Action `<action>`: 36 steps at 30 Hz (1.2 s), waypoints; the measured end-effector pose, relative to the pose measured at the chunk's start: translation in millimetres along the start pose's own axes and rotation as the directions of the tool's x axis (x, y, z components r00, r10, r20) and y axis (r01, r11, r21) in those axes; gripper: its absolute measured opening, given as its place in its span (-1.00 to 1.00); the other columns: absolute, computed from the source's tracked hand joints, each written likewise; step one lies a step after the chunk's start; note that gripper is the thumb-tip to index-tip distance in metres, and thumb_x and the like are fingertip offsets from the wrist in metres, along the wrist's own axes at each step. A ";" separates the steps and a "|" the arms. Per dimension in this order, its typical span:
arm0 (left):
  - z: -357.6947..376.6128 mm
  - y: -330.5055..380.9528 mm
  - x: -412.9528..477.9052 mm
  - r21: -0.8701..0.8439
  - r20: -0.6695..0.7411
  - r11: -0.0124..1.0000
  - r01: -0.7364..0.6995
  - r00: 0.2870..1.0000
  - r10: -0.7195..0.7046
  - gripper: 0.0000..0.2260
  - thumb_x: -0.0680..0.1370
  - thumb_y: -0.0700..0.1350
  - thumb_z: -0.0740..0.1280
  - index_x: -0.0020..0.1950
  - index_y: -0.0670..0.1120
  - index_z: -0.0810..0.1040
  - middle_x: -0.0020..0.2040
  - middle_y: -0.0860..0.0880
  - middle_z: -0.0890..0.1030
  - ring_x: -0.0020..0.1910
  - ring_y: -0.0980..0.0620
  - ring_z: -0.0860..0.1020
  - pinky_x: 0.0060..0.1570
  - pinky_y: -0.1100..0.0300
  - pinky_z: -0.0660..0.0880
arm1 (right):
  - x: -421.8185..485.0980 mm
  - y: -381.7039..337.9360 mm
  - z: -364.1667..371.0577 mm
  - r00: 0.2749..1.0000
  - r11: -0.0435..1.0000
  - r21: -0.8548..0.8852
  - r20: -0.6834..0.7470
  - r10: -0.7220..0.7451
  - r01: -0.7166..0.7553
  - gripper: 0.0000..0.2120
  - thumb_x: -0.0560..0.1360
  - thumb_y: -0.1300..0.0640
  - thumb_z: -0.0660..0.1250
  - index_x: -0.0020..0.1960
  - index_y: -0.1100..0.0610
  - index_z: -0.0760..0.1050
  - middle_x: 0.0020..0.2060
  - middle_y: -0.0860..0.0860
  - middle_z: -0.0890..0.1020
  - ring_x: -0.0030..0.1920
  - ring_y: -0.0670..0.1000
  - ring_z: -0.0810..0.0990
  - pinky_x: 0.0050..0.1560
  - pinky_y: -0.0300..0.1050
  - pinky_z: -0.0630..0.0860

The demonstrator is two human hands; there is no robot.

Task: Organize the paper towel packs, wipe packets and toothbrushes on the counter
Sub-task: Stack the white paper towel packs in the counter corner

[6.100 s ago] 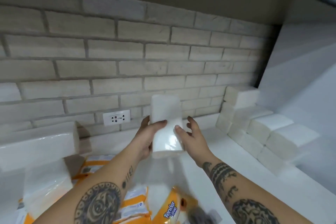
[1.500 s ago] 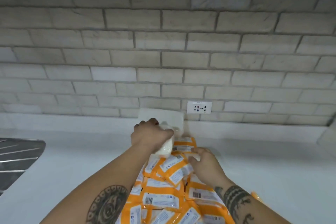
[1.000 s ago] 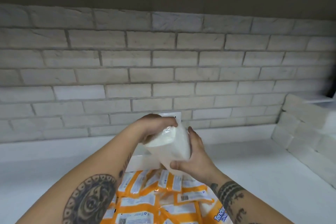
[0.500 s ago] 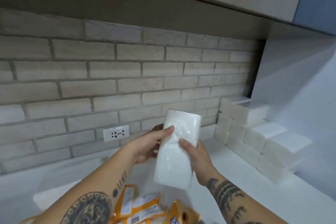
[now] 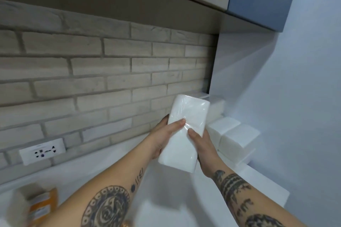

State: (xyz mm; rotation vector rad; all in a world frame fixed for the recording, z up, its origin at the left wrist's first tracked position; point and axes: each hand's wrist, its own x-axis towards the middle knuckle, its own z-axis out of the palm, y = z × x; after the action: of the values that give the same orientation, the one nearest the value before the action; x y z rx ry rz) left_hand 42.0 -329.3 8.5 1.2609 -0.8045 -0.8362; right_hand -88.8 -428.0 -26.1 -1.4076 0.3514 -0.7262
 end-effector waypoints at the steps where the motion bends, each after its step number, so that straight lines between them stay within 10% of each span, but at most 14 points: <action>1: 10.1 2.3 11.2 -0.001 0.003 1.000 0.001 1.000 -0.001 -0.51 0.51 0.11 0.50 0.38 -0.01 0.52 0.19 -0.15 0.70 0.15 -0.23 0.68 0.21 -0.28 0.57 | 7.5 -5.3 -11.3 1.000 1.000 0.002 0.000 -0.024 0.024 -0.45 0.50 -0.11 0.44 0.44 -0.04 0.41 0.25 0.03 0.67 0.23 0.11 0.67 0.25 0.21 0.60; 10: 77.6 -23.9 90.5 0.094 -0.050 0.992 0.084 0.996 -0.080 -0.55 0.45 0.23 0.47 0.31 0.16 0.55 0.13 0.05 0.73 0.13 -0.05 0.68 0.03 0.04 0.58 | 89.5 -13.8 -114.7 0.970 0.994 0.113 -0.242 0.036 -0.009 -0.38 0.40 -0.16 0.51 0.39 -0.04 0.43 0.18 0.01 0.70 0.12 0.11 0.72 0.20 0.23 0.62; 19: 123.1 -70.1 172.2 -0.029 -0.172 0.977 0.213 0.961 -0.215 -0.64 0.53 0.10 0.45 0.23 -0.05 0.56 0.01 -0.02 0.69 -0.12 -0.01 0.65 -0.17 0.15 0.59 | 152.9 13.8 -191.4 0.858 0.929 0.126 -0.357 0.369 -0.347 0.05 0.13 -0.62 0.36 0.41 0.03 0.44 0.07 -0.01 0.74 0.01 0.07 0.74 0.01 -0.02 0.64; 23: 130.8 -75.0 206.2 -0.003 -0.249 0.973 0.229 0.942 -0.222 -0.63 0.50 0.13 0.45 0.17 -0.08 0.58 -0.03 -0.05 0.68 -0.13 -0.03 0.63 -0.20 0.13 0.58 | 175.1 14.4 -211.0 0.848 0.912 -0.017 -0.375 0.374 -0.410 0.01 -0.01 -0.75 0.26 0.07 0.05 0.46 -0.15 -0.04 0.56 -0.23 0.05 0.54 -0.22 -0.07 0.44; 28: 142.5 -81.2 240.3 -0.008 -0.316 0.970 0.242 0.920 -0.232 -0.48 0.54 0.26 0.37 0.33 -0.09 0.52 0.20 -0.06 0.65 0.11 -0.06 0.62 0.07 0.02 0.61 | 182.4 11.8 -204.8 0.848 0.865 -0.291 -0.472 0.242 -0.409 0.16 0.31 -0.51 0.30 0.66 0.05 -0.09 0.62 0.02 0.04 0.57 0.21 0.20 0.51 0.23 0.27; 33: 159.0 -80.1 256.0 -0.077 -0.409 0.975 0.211 0.885 -0.223 -0.02 0.38 0.48 0.26 0.65 -0.01 0.08 0.60 -0.02 0.27 0.47 -0.09 0.40 0.43 -0.07 0.41 | 186.8 19.1 -203.8 0.932 0.804 -0.543 -0.361 0.037 -0.242 0.03 0.51 -0.41 0.25 0.67 0.00 -0.28 0.65 -0.02 -0.28 0.63 0.13 -0.32 0.60 0.11 -0.17; 36: 164.4 -82.4 264.5 0.051 -0.408 0.979 0.197 0.899 -0.159 -0.08 0.51 0.41 0.20 0.66 0.08 -0.22 0.68 0.05 -0.19 0.65 -0.08 0.04 0.57 -0.10 0.13 | 195.4 21.0 -210.5 0.945 0.746 -0.623 -0.325 0.024 -0.234 -0.02 0.53 -0.46 0.15 0.67 0.00 -0.23 0.64 0.00 -0.32 0.62 0.13 -0.37 0.59 0.12 -0.20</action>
State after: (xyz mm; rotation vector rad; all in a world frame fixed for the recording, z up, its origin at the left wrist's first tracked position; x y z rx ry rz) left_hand 16.8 -647.2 -37.2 1.5419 -0.4018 -0.6555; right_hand -70.4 -714.9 -42.5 -1.9126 1.0191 -0.7303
